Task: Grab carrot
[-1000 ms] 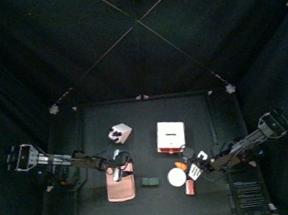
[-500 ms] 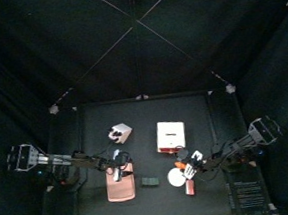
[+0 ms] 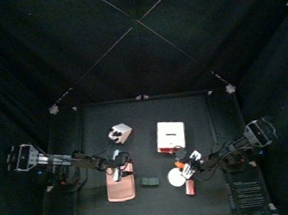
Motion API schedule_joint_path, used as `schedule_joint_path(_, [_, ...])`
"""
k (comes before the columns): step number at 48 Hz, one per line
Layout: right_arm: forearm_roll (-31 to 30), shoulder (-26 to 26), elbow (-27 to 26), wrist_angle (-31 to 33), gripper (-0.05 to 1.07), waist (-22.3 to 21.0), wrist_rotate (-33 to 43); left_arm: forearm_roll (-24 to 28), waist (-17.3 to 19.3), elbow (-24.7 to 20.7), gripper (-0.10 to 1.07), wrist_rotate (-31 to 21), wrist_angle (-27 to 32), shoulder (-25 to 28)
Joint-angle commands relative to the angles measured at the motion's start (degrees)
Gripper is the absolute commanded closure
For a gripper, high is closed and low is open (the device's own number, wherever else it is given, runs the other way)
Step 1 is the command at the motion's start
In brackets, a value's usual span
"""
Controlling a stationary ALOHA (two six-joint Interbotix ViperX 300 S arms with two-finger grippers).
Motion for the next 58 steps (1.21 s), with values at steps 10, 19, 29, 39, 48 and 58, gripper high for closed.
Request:
schedule_joint_path(10, [-0.18,-0.7,-1.14,-0.18,0.24,-0.44,-0.18,0.0,0.0,-0.62,0.11,0.0,-0.35,-0.09])
schedule_joint_path(19, [-0.18,-0.97,-1.58,0.44,0.29,-0.7,-0.26,0.0,0.0,-0.62,0.11,0.0,-0.44,-0.09])
schedule_joint_path(29, [-0.18,-3.87,-2.81,1.58,0.3,-0.7,-0.35,-0.09,0.0,-0.62,0.11,-0.09,-0.35,-0.09])
schedule_joint_path(39, [0.0,-7.91,-2.72,3.16,0.3,-0.26,-0.26,-0.09,0.09,-0.62,0.11,-0.09,-0.35,-0.09])
schedule_joint_path(48, [0.09,-9.14,-2.37,2.9,0.3,-0.18,-0.26,-0.09,0.0,-0.62,0.11,-0.09,-0.35,-0.09])
schedule_joint_path(58, [0.44,-8.61,-2.64,0.79,0.3,0.7,-0.26,-0.09,0.0,-0.62,0.11,-0.09,-0.35,-0.09])
